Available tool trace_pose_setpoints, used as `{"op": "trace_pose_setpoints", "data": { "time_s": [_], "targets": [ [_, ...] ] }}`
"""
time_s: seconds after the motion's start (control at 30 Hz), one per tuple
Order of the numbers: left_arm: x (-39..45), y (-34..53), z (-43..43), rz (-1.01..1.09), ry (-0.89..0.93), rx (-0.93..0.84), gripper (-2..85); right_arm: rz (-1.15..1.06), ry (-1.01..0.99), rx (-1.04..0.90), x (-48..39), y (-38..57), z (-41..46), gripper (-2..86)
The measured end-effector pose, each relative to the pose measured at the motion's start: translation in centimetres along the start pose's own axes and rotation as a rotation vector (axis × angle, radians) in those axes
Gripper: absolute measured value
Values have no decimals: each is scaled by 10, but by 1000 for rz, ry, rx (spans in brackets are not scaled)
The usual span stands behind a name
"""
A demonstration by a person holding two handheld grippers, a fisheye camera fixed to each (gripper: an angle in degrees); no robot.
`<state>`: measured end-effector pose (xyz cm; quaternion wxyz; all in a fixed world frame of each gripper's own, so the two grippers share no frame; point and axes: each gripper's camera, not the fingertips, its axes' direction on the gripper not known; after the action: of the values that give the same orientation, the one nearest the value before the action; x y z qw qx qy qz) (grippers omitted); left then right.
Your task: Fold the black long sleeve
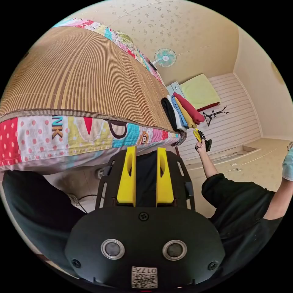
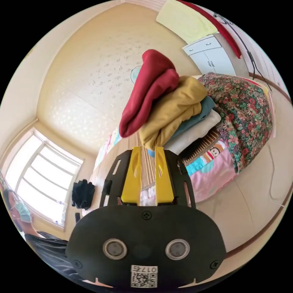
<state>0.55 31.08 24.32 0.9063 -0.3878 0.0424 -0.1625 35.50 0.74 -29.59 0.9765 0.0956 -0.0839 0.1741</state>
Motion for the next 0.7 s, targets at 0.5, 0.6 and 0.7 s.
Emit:
{"op": "trace_pose_setpoints", "data": {
  "time_s": [0.5,0.6,0.7],
  "targets": [
    [-31,-109,-331,-162,-798,579,155,-40,-484,-546,-102,161,158,5],
    [-82,-144,-319,-309,-740,455,122,-72,-492,-562,-116,161,162,4],
    [-108,-153,-327,-444,-442,529,40,-92,-511,-550,-122,158,153,4]
  ]
}}
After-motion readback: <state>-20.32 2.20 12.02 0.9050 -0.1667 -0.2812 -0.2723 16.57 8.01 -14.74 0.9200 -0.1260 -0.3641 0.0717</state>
